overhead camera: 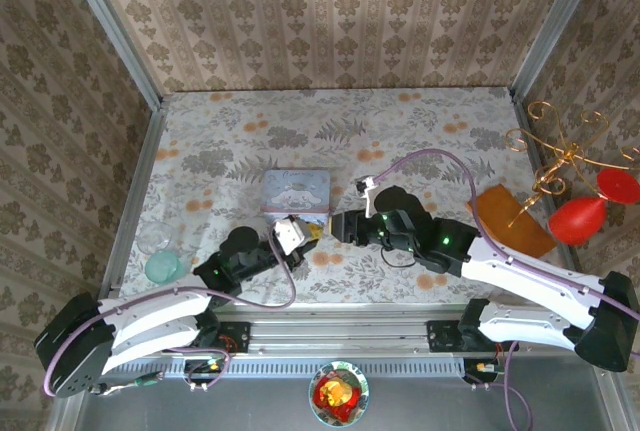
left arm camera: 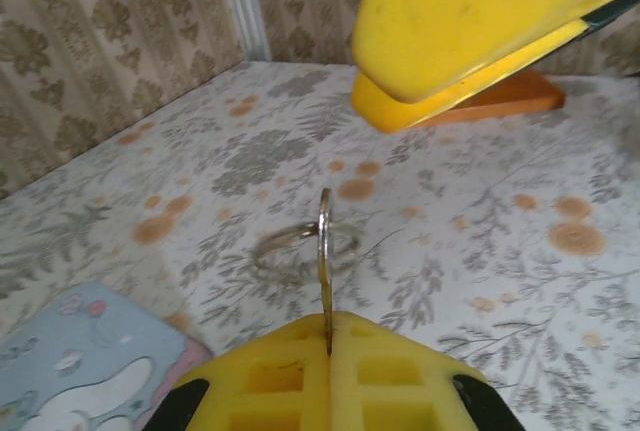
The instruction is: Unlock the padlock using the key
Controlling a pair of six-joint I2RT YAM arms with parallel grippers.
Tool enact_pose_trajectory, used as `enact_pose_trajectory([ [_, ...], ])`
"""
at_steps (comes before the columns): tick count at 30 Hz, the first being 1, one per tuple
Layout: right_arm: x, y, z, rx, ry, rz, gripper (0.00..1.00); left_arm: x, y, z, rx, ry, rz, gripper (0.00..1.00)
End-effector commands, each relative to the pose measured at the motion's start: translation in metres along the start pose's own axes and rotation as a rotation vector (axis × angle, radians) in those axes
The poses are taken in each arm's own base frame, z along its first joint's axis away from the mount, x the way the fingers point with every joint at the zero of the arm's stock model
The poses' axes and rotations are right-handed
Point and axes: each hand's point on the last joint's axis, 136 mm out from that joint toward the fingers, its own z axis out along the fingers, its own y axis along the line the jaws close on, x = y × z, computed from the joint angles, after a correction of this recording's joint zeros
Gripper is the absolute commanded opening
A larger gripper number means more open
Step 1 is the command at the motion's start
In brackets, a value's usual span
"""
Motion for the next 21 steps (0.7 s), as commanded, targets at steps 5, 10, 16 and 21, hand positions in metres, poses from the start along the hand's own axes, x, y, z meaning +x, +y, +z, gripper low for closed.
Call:
enact_pose_trajectory([
  [5,-0.006,-0.013,-0.001,0.017,-0.009,0.293,0.45,-0.001,0.017,0.012,-0.053,0.113,0.174,0.00],
  [10,0.003,-0.003,0.003,-0.016,0.045,0.451,0.42,0.006,0.017,0.018,-0.042,0.162,0.241,0.00],
  [16,0.015,-0.008,0.008,0.030,0.082,0.500,0.38,0.007,0.011,0.019,-0.008,0.157,0.267,0.00],
  [21,0.016,-0.004,0.016,-0.015,0.093,0.541,0.36,0.007,-0.004,0.020,0.064,0.141,0.276,0.00],
])
